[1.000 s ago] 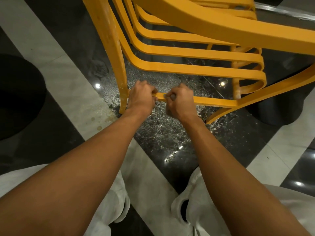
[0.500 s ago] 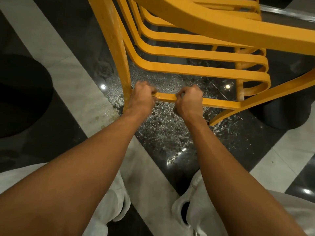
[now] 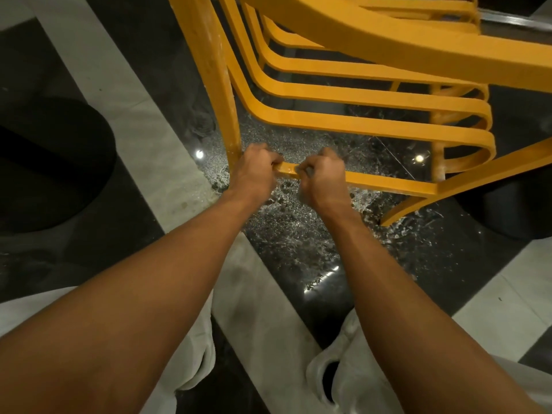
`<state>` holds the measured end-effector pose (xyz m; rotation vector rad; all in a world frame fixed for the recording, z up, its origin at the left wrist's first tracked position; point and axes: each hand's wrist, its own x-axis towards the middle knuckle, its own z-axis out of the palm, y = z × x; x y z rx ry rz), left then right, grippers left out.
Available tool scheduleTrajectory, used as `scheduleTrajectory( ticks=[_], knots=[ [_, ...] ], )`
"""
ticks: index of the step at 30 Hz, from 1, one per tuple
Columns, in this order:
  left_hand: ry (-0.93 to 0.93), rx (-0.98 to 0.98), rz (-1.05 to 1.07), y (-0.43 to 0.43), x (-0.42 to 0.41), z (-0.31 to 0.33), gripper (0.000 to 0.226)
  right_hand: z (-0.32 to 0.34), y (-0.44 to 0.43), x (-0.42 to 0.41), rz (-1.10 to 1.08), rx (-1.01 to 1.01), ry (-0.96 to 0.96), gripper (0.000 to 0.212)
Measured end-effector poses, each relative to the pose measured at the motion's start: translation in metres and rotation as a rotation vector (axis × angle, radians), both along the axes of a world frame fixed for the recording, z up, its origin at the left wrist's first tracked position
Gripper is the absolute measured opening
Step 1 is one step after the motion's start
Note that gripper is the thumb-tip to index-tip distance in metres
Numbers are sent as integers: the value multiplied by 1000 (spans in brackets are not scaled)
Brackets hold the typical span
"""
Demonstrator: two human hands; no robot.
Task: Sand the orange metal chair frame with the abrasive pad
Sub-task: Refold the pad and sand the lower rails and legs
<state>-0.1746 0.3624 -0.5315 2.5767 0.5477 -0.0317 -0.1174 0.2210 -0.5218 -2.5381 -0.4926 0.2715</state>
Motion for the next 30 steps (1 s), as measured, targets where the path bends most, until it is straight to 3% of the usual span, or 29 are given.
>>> scheduleTrajectory(
  ticks=[6, 12, 18, 24, 30],
  knots=[
    [5, 19, -40, 14, -13, -3, 40, 4, -22, 14, -132, 38, 67, 13],
    [10, 72, -70, 10, -19, -4, 40, 2, 11, -5, 67, 6, -30, 15],
    [-62, 89, -45, 6, -16, -7, 36, -3, -8, 8, -127, -3, 2, 13],
    [-75, 108, -7, 2, -13, -8, 33, 1, 4, -6, 52, -3, -24, 13],
    [-94, 110, -3, 3, -14, -7, 30, 0, 14, -3, -61, 19, -44, 17]
  ],
)
